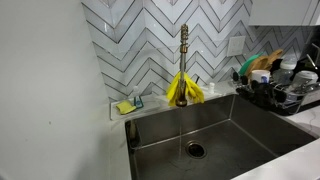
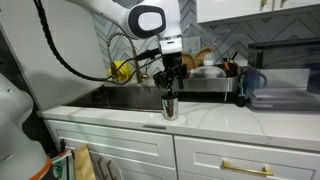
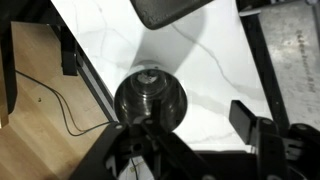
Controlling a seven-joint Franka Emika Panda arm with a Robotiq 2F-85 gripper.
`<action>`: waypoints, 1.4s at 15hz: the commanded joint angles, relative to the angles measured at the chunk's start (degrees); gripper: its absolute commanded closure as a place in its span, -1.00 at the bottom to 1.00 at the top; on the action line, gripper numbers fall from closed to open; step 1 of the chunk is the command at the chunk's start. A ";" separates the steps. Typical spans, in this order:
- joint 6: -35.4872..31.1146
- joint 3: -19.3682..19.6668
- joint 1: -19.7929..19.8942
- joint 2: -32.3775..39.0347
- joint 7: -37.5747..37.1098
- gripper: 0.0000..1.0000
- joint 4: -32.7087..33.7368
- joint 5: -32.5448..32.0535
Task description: Put the contents of the silver cup into the sink
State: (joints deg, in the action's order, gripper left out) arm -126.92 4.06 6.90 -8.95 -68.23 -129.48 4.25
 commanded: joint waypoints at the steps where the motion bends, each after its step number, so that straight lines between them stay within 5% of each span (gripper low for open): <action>1: 3.64 -0.39 -0.29 -2.70 2.85 -1.00 1.99 -0.02; 9: 20.86 -3.49 -3.41 -7.46 21.36 -1.00 11.16 -0.21; 19: 27.60 -7.18 -6.70 -7.31 45.61 -1.00 17.40 -0.99; 21: 26.01 -7.50 -6.10 -7.27 43.86 -1.00 16.94 -0.33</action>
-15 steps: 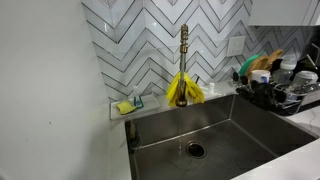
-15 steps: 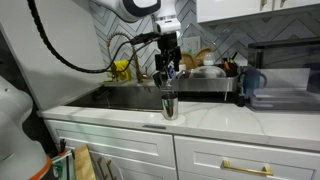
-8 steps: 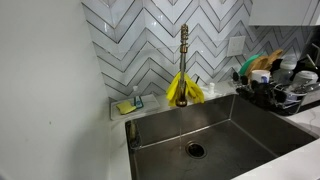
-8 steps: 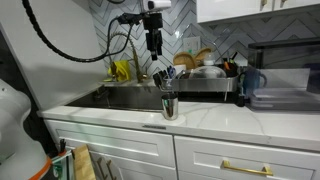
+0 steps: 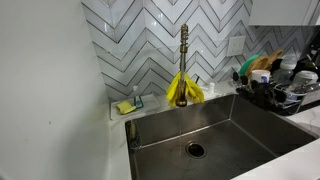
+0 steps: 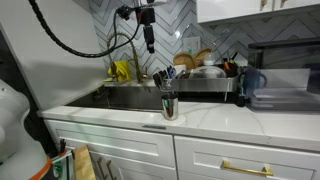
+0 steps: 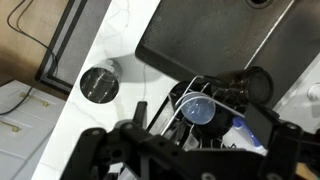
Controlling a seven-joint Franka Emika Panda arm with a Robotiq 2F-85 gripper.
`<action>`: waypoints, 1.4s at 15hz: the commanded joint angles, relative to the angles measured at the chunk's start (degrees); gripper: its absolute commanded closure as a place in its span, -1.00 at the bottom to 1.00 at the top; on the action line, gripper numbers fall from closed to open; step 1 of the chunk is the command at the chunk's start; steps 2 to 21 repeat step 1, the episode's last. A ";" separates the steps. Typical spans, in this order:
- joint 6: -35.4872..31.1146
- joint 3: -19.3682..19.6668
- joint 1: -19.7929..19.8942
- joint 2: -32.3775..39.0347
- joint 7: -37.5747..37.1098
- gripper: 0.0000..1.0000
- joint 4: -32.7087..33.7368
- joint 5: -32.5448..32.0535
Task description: Put the contents of the silver cup into the sink
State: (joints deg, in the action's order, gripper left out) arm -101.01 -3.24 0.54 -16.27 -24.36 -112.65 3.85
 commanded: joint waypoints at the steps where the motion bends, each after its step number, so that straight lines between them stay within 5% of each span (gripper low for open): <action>1: 0.17 -0.30 0.19 0.04 0.39 -1.00 0.32 0.06; 21: 0.17 -0.30 0.19 0.04 0.39 -1.00 0.32 0.06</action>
